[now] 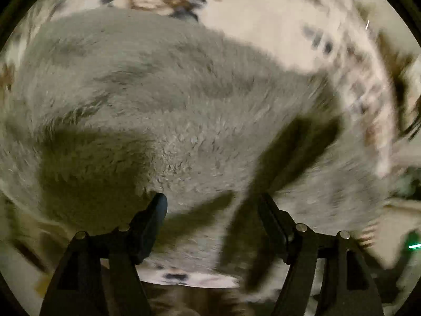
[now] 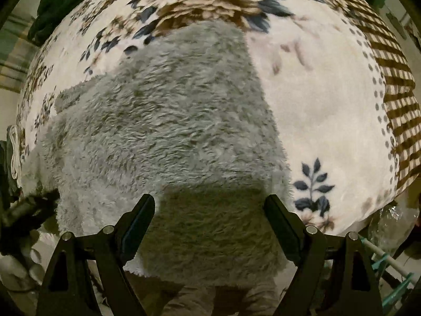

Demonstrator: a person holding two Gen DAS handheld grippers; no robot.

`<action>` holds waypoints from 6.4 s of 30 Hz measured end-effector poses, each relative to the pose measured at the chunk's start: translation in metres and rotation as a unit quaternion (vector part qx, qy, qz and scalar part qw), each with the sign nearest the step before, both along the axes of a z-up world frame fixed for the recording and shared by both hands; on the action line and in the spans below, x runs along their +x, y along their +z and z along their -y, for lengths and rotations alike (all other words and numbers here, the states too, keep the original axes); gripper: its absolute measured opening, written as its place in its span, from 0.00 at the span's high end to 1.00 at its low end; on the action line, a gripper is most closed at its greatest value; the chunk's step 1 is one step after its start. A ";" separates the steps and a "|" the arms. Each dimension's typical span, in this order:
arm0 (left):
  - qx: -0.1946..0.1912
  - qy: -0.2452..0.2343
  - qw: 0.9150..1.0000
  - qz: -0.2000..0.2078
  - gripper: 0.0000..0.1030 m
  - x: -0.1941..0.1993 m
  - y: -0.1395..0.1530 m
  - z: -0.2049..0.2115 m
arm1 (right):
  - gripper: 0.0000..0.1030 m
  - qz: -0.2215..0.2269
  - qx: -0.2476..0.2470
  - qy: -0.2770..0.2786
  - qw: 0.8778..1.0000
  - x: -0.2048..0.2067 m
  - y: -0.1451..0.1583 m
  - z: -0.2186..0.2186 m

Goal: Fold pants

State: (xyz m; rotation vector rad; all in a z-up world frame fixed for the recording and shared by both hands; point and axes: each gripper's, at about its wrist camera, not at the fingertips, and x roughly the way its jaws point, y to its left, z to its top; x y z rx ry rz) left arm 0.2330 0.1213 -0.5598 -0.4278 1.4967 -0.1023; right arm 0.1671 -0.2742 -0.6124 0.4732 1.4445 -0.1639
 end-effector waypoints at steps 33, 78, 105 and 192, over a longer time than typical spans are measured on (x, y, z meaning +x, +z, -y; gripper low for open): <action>-0.065 0.206 0.935 0.283 0.87 -0.060 0.020 -0.169 | 0.14 -0.061 -0.032 0.118 0.991 0.053 -0.024 -0.162; -0.123 0.082 0.929 0.340 0.77 -0.068 0.145 -0.035 | 0.14 -0.010 0.017 0.067 0.998 0.067 0.007 -0.070; -0.100 -0.182 0.966 0.157 0.14 -0.087 0.142 0.280 | 0.14 0.034 0.103 -0.083 0.991 -0.065 0.042 0.181; 0.025 -0.079 0.983 0.162 0.14 0.054 0.068 0.177 | 0.84 0.095 0.059 -0.110 0.988 0.037 0.070 0.160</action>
